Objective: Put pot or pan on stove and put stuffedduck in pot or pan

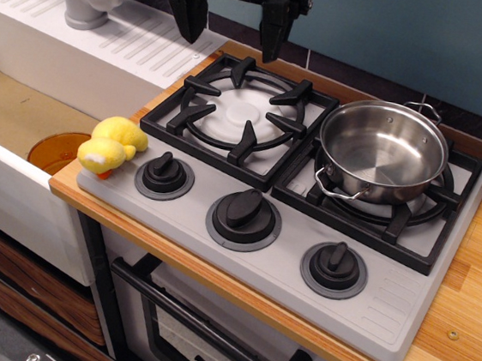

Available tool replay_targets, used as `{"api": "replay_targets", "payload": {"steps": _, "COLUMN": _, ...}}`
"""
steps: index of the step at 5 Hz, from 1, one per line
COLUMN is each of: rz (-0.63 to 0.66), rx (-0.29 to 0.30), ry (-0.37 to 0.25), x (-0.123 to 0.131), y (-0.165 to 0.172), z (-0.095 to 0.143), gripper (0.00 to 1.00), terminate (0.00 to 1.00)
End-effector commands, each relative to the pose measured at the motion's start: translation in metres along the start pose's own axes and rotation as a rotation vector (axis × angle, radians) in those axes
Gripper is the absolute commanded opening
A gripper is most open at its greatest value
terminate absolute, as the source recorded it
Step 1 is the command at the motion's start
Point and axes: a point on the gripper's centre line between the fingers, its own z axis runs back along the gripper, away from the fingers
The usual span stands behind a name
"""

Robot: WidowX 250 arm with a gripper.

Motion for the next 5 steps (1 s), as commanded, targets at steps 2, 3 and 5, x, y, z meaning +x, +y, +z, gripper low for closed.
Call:
{"api": "replay_targets", "payload": {"steps": 2, "rz": -0.015, "rx": 0.005, "ry": -0.01, "x": 0.004, "y": -0.013, "z": -0.004, "gripper": 1.0, "terminate": 0.0}}
{"api": "replay_targets", "payload": {"steps": 3, "rz": -0.01, "rx": -0.004, "ry": -0.03, "x": 0.006, "y": -0.024, "z": -0.009, "gripper": 1.0, "terminate": 0.0}}
{"api": "replay_targets", "payload": {"steps": 5, "rz": -0.019, "rx": -0.003, "ry": -0.065, "x": 0.009, "y": -0.038, "z": -0.023, "gripper": 1.0, "terminate": 0.0}}
